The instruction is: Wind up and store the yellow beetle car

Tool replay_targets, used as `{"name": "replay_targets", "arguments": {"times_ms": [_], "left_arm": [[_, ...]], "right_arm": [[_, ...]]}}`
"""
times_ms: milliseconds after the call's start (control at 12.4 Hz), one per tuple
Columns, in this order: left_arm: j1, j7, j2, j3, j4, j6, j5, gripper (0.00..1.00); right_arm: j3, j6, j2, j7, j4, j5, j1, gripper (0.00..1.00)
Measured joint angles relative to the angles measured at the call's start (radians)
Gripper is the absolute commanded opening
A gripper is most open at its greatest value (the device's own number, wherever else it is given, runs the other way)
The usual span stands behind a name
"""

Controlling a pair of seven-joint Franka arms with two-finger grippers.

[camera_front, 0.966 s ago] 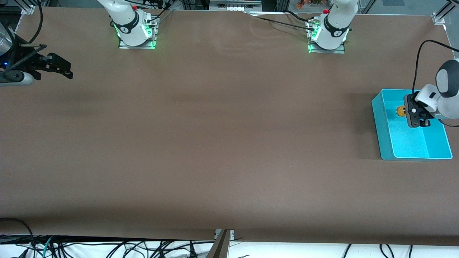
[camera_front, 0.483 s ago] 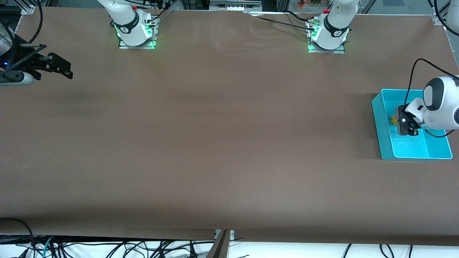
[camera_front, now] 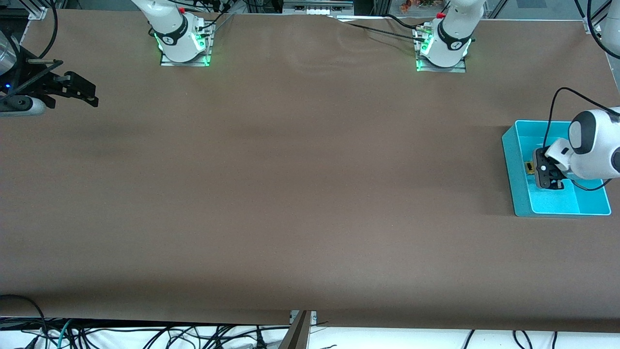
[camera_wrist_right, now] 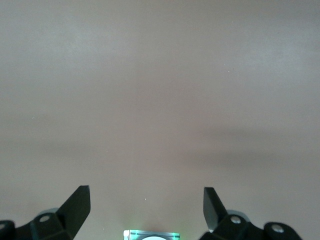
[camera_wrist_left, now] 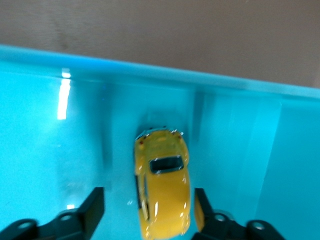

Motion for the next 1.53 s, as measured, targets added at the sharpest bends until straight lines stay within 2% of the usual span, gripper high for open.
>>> {"name": "replay_targets", "arguments": {"times_ms": [322,563,724,966,1126,1287,1529], "left_arm": [[-0.009,-0.003,-0.030,-0.074,0.166,-0.316,-0.019,1.00],[-0.017,-0.020,-0.095,-0.118,0.298,-0.503,-0.131,1.00],[-0.019,-0.112,-0.135,-0.174,0.336,-0.556,-0.191,1.00],[-0.026,-0.407,-0.157,-0.345,0.380,-0.634,-0.217,1.00],[-0.037,-0.619,-0.174,-0.425,0.392,-0.682,-0.219,1.00],[-0.061,-0.790,-0.201,-0.468,0.394,-0.695,-0.222,1.00],[-0.097,-0.889,-0.231,-0.459,0.395,-0.697,-0.222,1.00]], "right_arm": [[0.000,0.000,0.000,0.000,0.000,0.000,0.000,1.00],[0.000,0.000,0.000,0.000,0.000,0.000,0.000,1.00],[0.000,0.000,0.000,0.000,0.000,0.000,0.000,1.00],[0.000,0.000,0.000,0.000,0.000,0.000,0.000,1.00],[0.000,0.000,0.000,0.000,0.000,0.000,0.000,1.00],[0.000,0.000,0.000,0.000,0.000,0.000,0.000,1.00],[0.000,-0.001,0.000,0.000,0.000,0.000,0.000,1.00]]}}
